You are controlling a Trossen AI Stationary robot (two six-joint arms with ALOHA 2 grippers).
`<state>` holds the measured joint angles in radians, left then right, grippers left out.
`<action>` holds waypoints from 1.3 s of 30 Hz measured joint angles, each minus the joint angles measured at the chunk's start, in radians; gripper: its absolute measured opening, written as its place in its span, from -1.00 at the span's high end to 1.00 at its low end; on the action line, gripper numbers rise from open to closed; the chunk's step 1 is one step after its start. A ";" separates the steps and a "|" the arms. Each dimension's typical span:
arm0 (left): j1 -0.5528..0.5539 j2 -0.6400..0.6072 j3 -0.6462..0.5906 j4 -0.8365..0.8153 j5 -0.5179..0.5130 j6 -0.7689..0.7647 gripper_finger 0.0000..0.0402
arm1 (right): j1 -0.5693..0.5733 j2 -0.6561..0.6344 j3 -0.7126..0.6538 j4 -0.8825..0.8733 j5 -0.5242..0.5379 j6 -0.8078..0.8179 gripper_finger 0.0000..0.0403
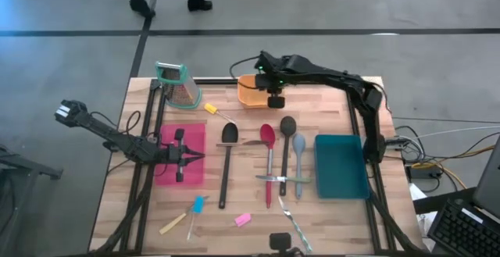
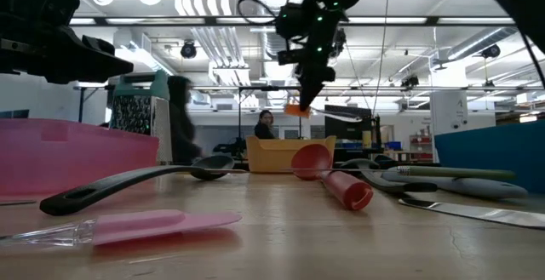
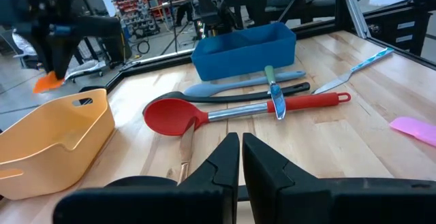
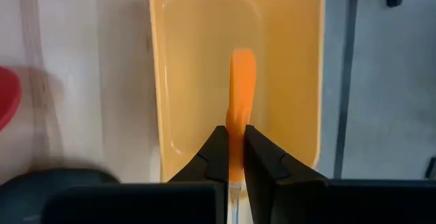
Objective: Pick & Place Kitchen Items
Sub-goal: Put the orange spatula into the yellow bin
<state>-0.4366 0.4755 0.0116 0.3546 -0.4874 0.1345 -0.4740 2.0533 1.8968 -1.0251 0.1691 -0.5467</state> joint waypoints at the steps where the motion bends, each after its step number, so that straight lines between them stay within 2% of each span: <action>1: 0.000 0.000 0.000 0.000 0.000 0.000 0.88 | 0.007 0.027 0.033 -0.017 0.009 -0.004 0.94; 9: 0.000 0.000 0.000 0.000 0.000 0.000 0.88 | 0.028 0.223 0.286 -0.124 0.017 -0.014 0.94; 16: 0.000 0.000 0.000 0.000 0.000 0.000 0.88 | 0.043 0.335 0.402 -0.201 0.017 -0.052 0.94; 20: 0.000 0.000 0.000 0.000 0.000 0.000 0.88 | 0.052 0.353 0.407 -0.180 0.018 -0.108 0.94; 39: 0.000 0.000 0.000 -0.001 0.000 0.000 0.88 | 0.050 0.353 0.363 -0.052 0.005 -0.172 0.94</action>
<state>-0.4366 0.4755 0.0116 0.3539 -0.4876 0.1349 -0.4236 2.4065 2.2600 -1.0769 0.1737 -0.7188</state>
